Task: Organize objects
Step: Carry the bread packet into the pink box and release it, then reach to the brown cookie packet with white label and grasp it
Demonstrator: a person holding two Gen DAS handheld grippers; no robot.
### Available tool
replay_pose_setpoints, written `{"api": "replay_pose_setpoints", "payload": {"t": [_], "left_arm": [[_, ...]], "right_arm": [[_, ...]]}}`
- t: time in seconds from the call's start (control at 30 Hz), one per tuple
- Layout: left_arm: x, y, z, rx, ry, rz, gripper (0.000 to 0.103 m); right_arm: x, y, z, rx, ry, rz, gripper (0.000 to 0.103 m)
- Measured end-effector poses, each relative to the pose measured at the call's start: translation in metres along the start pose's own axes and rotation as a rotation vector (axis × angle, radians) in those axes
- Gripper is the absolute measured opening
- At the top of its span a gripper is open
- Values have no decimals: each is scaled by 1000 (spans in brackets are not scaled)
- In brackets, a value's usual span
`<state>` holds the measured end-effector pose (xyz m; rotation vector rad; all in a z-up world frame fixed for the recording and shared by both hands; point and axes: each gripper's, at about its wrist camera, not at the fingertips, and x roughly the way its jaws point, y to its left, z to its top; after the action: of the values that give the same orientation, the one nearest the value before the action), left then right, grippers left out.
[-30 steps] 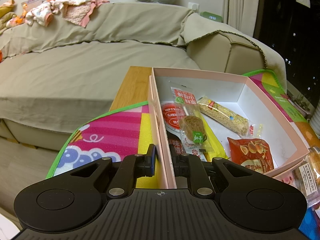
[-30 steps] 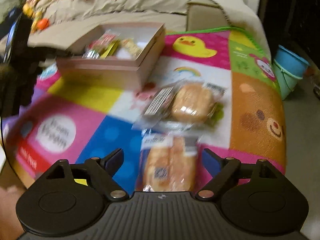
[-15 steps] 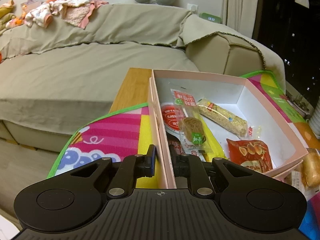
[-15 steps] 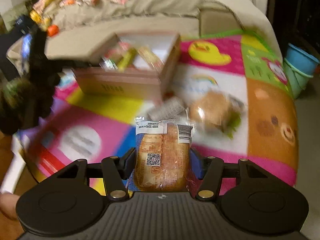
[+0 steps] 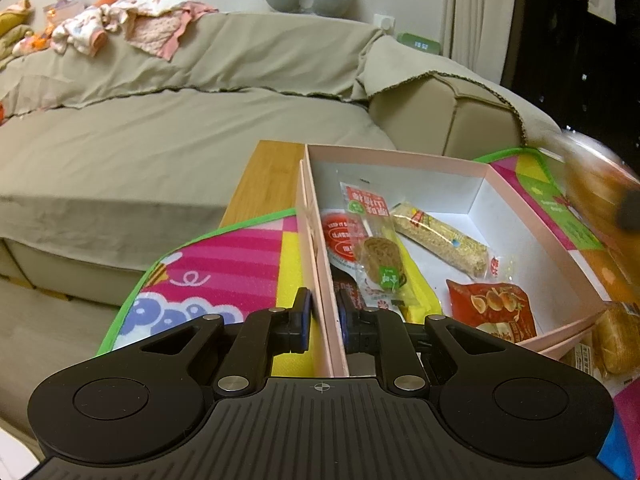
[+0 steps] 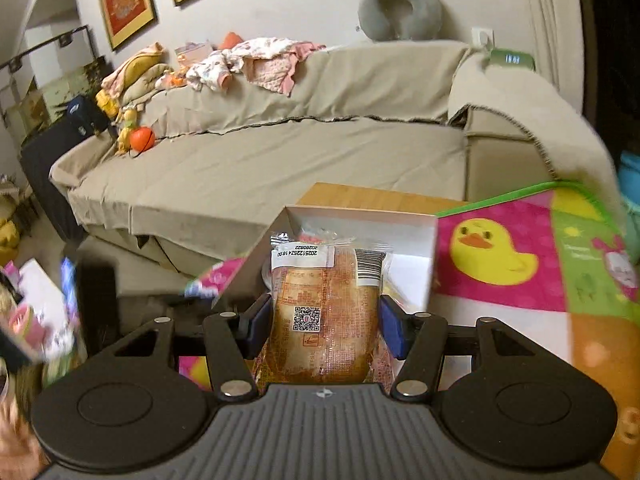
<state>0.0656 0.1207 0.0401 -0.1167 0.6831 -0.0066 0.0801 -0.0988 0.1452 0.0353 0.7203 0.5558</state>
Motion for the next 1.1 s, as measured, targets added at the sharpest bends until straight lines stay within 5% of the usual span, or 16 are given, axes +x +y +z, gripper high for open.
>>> {"api": "replay_pose_setpoints", "payload": {"t": [0.27,0.6,1.1], "left_arm": [[-2,2,-1,-1,0,-8,16],[-2,1,-2,-2,-1,-3,16],[-4,2,-2,2,5,0,16]], "right_arm": [[52,3,4,37,7,-29,62],[-1,1,-51,-120,-23,-219,73],[-8,-31,-113,-8,122,-235,85]]}}
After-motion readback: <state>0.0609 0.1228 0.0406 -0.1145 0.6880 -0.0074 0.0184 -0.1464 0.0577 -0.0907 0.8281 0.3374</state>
